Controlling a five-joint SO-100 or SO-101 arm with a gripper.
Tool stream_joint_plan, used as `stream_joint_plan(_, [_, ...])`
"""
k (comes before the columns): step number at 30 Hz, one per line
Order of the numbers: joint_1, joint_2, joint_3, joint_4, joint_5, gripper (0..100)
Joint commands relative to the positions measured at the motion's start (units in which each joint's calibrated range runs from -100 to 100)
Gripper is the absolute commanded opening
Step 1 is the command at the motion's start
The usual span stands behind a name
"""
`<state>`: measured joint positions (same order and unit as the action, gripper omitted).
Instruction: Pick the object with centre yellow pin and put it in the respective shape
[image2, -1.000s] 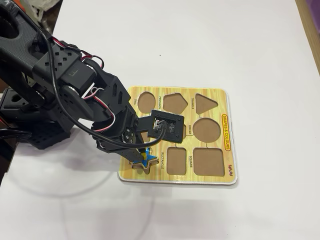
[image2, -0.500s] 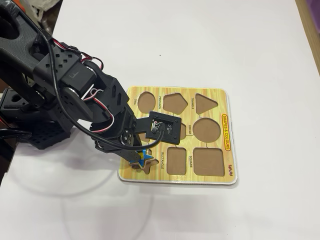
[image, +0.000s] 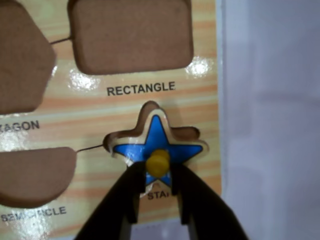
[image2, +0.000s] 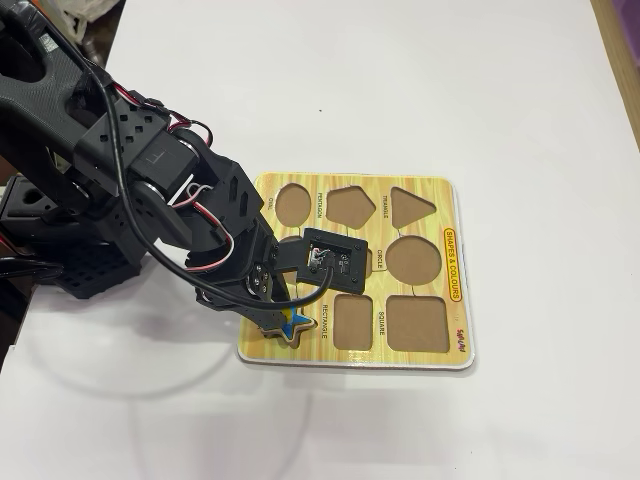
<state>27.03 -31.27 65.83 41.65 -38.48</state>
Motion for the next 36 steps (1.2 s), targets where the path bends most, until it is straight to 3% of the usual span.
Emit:
stream_joint_plan(1, [-0.4,0.6,-1.3,-1.2,0.1,3])
stream_joint_plan(36, [-2.2,0.9,-0.5,-1.8,0.2,3])
